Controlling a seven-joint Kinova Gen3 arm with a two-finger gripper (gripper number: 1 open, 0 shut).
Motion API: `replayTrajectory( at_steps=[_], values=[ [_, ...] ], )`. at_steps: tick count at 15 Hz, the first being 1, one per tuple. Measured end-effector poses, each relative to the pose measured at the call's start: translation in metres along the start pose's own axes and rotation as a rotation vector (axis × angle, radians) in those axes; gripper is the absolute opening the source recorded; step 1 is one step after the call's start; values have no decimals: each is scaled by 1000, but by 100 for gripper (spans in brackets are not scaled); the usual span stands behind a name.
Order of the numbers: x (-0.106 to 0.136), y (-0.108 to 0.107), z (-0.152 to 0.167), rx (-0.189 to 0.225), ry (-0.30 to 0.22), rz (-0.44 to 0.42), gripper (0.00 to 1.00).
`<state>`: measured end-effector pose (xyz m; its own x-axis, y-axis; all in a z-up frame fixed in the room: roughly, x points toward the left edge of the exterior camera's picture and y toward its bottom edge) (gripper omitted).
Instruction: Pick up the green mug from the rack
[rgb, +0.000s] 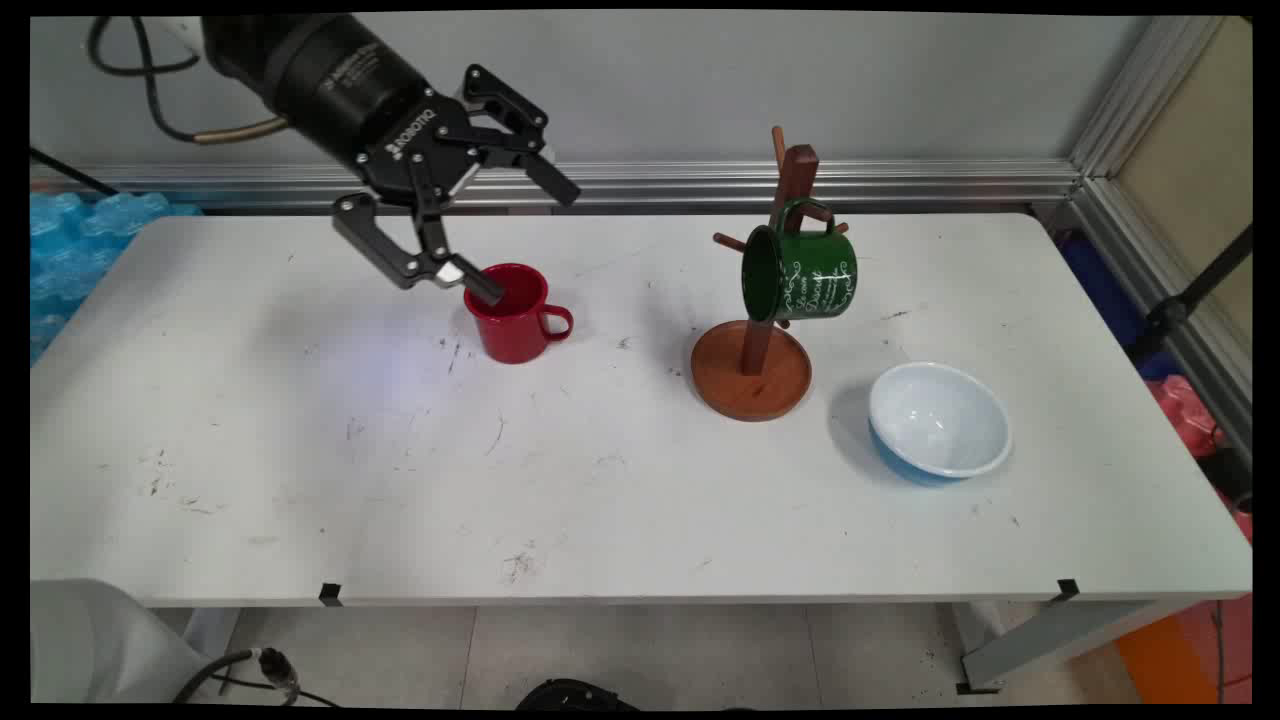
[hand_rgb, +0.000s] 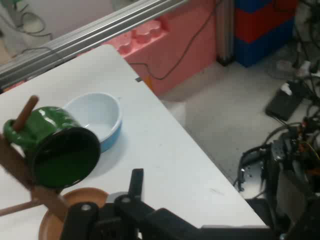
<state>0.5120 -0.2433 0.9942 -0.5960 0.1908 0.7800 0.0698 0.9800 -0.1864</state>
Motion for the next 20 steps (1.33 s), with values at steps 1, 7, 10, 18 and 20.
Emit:
replayTrajectory(
  at_steps=[1,7,10,18,20],
  values=[
    [2,-1,3,18,2,-34,100],
    [18,1,28,109,2,-267,100],
    [25,5,45,146,-7,-381,100],
    [39,10,94,237,-16,-640,100],
    [41,7,105,266,-15,-694,100]
  ],
)
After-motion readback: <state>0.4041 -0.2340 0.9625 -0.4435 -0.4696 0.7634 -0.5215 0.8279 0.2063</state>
